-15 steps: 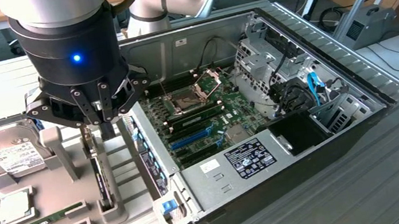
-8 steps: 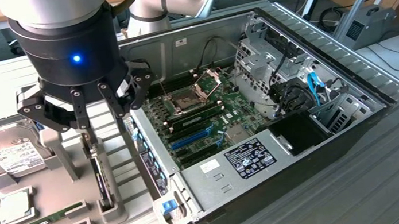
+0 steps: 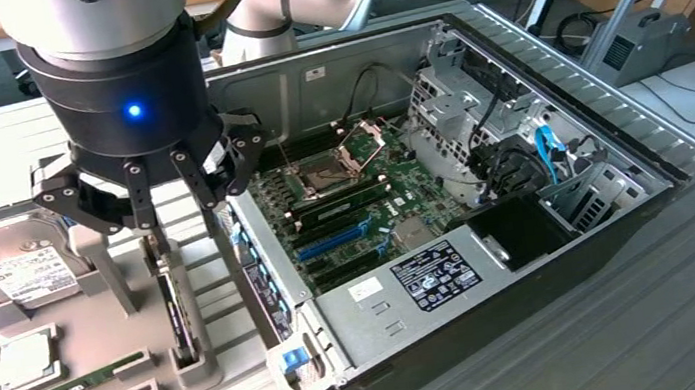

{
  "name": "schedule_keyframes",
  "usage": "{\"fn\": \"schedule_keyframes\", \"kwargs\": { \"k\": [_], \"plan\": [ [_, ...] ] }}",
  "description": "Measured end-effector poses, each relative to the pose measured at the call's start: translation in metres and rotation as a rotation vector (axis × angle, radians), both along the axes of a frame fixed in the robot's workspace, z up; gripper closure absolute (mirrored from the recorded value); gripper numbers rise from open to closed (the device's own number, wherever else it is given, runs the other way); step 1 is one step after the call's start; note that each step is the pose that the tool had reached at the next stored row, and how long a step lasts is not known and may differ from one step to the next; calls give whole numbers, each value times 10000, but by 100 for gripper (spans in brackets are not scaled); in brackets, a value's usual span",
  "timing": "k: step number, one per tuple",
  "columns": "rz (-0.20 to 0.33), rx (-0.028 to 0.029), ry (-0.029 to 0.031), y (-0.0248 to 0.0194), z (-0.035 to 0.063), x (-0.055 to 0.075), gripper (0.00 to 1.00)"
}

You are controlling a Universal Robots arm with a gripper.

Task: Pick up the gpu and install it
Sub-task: 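Pick up the gpu and move the gpu toward the slot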

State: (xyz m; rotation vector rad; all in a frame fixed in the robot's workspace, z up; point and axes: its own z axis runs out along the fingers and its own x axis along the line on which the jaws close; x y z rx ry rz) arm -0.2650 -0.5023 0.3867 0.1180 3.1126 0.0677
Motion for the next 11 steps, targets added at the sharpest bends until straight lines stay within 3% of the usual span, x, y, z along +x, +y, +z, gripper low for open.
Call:
{"fn": "schedule_keyframes", "kwargs": {
  "k": [11],
  "plan": [
    [0, 0, -1, 0, -61, -2, 58]
  ]
}}
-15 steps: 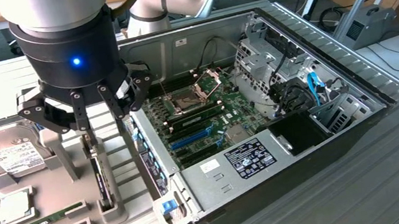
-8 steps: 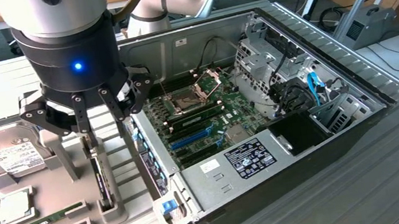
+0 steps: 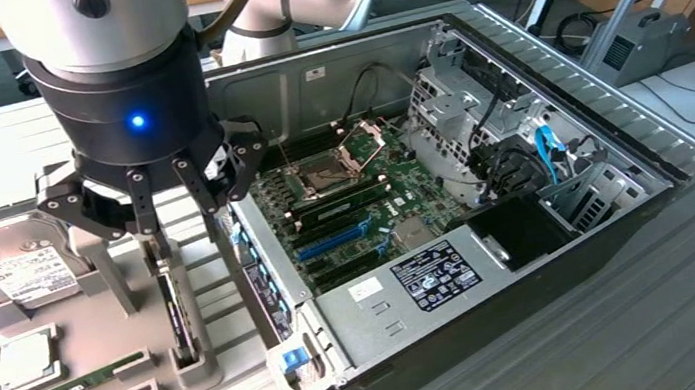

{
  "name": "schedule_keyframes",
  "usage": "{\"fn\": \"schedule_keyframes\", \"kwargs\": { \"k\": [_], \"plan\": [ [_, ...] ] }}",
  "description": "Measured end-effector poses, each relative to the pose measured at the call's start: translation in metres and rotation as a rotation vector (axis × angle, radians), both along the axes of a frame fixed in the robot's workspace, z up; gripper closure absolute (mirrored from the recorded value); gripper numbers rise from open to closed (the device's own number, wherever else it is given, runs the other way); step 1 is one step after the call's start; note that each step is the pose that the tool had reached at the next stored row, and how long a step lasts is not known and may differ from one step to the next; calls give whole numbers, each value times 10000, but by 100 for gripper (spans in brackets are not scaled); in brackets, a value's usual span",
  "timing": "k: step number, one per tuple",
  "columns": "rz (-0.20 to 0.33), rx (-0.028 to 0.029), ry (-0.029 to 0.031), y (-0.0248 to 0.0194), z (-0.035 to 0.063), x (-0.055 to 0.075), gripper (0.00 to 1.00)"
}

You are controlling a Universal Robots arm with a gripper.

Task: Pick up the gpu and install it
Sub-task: 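Pick up the gpu and move the gpu toward the slot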

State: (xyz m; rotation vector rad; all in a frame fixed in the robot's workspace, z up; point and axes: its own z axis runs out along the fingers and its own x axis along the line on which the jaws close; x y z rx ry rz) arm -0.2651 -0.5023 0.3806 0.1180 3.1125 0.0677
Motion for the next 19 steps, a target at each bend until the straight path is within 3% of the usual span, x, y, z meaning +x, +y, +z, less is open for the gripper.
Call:
{"fn": "schedule_keyframes", "kwargs": {
  "k": [19],
  "plan": [
    [0, 0, 0, 0, -50, 0, 58]
  ]
}}
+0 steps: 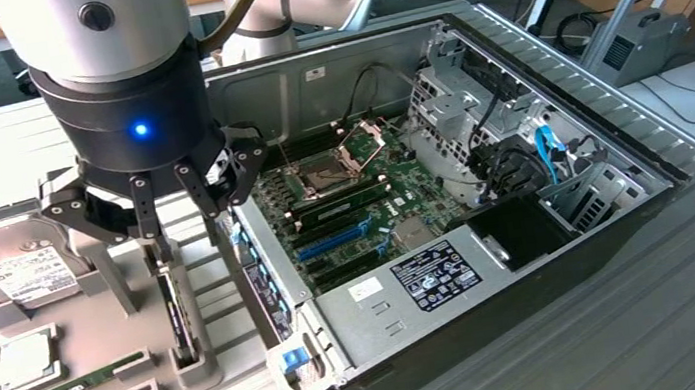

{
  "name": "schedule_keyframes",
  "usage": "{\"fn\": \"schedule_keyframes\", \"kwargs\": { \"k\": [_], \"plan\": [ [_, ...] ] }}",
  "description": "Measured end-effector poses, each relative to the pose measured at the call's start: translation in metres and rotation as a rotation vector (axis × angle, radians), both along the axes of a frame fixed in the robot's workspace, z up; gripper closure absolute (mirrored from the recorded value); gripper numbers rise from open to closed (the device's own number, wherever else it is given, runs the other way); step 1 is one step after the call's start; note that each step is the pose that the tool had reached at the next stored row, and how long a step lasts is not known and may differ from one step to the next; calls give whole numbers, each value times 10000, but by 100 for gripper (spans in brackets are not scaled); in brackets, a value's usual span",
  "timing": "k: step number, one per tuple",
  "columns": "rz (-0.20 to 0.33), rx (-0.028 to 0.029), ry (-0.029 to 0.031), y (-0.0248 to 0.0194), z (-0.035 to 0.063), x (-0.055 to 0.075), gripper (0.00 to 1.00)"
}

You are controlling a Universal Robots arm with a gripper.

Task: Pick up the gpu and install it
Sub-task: 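Pick up the gpu and move the gpu toward the slot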

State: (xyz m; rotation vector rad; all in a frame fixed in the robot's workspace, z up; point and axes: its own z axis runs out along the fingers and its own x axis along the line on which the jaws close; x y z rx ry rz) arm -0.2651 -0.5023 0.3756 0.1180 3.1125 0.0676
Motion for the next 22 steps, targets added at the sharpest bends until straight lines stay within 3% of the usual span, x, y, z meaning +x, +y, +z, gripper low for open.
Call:
{"fn": "schedule_keyframes", "kwargs": {
  "k": [22],
  "plan": [
    [0, 1, 0, 0, -66, 0, 58]
  ]
}}
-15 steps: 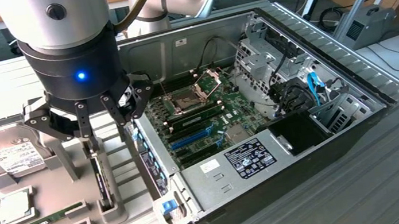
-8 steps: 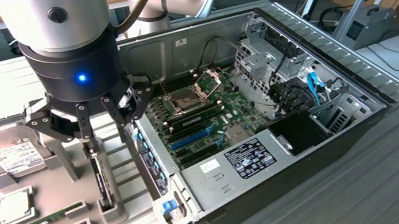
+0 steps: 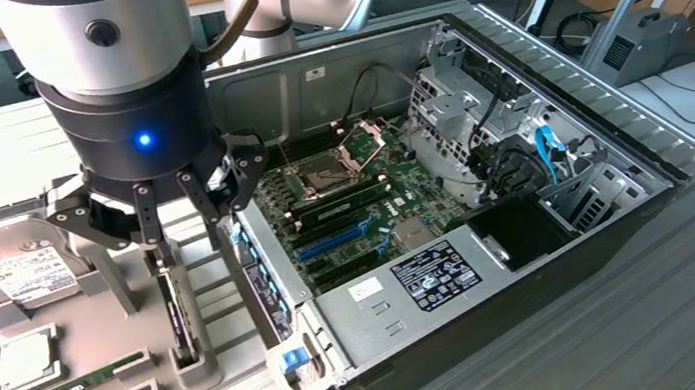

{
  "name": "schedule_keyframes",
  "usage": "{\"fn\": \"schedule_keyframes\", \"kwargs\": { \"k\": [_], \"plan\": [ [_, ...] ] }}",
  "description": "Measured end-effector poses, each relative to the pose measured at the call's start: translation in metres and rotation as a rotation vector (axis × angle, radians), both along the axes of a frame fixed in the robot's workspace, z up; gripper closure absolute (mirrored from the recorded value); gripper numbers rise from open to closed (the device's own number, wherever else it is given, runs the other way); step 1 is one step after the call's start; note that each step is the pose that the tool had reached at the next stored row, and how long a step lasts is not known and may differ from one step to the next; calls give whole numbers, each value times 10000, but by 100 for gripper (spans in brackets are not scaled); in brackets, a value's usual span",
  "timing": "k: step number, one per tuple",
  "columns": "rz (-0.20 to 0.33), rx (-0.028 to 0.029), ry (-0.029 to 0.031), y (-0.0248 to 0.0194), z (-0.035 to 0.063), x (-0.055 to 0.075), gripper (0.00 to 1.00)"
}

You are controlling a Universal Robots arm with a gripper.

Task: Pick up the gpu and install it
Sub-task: 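Pick up the gpu and move the gpu toward the slot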

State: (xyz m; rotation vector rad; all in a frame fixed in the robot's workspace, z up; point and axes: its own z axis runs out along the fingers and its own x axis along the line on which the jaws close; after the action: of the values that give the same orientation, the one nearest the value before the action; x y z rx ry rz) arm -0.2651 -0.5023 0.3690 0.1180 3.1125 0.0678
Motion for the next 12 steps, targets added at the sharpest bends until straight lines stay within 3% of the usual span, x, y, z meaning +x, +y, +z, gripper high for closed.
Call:
{"fn": "schedule_keyframes", "kwargs": {
  "k": [12],
  "plan": [
    [0, -1, 1, 0, -47, 0, 58]
  ]
}}
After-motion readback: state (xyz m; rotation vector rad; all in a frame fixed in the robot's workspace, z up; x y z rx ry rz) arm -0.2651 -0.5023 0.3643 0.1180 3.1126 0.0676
